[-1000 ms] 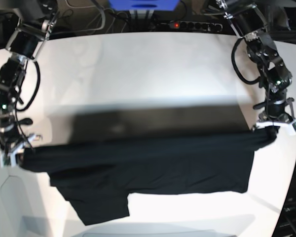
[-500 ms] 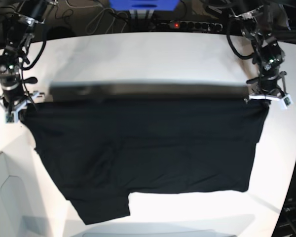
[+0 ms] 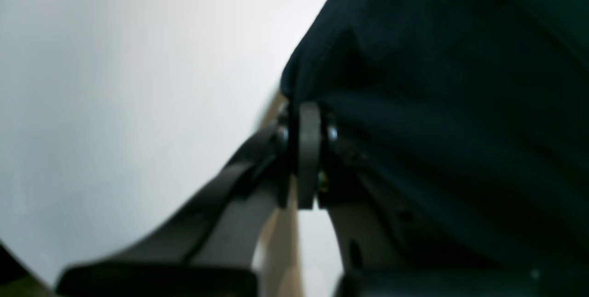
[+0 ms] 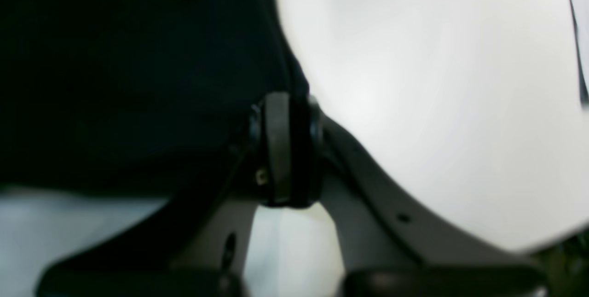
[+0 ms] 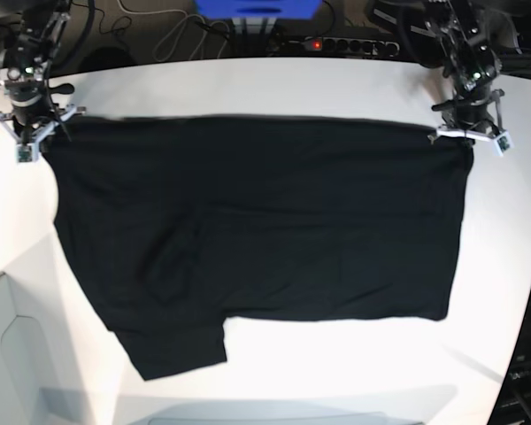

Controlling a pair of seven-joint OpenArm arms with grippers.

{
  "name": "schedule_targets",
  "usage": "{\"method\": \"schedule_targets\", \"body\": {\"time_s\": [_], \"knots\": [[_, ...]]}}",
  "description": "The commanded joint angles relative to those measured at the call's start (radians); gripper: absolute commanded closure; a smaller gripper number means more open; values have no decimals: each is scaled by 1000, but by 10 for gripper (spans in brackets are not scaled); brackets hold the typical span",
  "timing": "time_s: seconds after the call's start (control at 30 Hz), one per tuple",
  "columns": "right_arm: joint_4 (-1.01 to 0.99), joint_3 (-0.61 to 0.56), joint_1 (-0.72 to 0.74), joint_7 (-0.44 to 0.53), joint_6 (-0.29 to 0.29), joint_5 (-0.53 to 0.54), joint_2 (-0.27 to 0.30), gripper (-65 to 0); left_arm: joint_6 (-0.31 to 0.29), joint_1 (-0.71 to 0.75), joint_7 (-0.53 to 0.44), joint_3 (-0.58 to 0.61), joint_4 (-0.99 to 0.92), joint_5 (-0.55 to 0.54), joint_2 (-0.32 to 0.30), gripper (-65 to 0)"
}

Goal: Fold the T-shirt properly
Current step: 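Release the edge and move both grippers to the shirt's side corners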

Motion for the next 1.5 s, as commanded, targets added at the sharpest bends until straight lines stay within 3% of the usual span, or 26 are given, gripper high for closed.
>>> {"method": "schedule_targets", "body": {"time_s": [0.0,0.57,0.8,0.87,0.97,1.13,1.27,1.37,1.47], "knots": [[21,23,-5,17,-11,2,5,0,-1,12,-19,-7,19,0,-10,0],[16,77,-102,17,-11,2,-2,0,-1,255,-19,-7,181,0,73,0],[19,69,-123,17,-9,2,-2,0,-1,272,-15,-7,174,8,70,0],[21,74,-122,17,25,2,-4,0,-1,281,-12,-7,174,8,64,0],[21,79,-119,11,83,2,-6,-77,-3,298,-12,-7,176,2,48,0],[24,80,-120,15,88,2,-7,-277,-3,304,-10,-7,176,0,34,0],[65,80,-117,15,88,2,-7,-360,-3,310,-10,-27,185,0,39,0],[101,80,-111,8,88,2,-13,-363,-3,309,-10,-44,202,0,44,-75],[135,80,-92,8,88,2,-19,-363,-3,309,-10,-50,228,0,44,-224]]}}
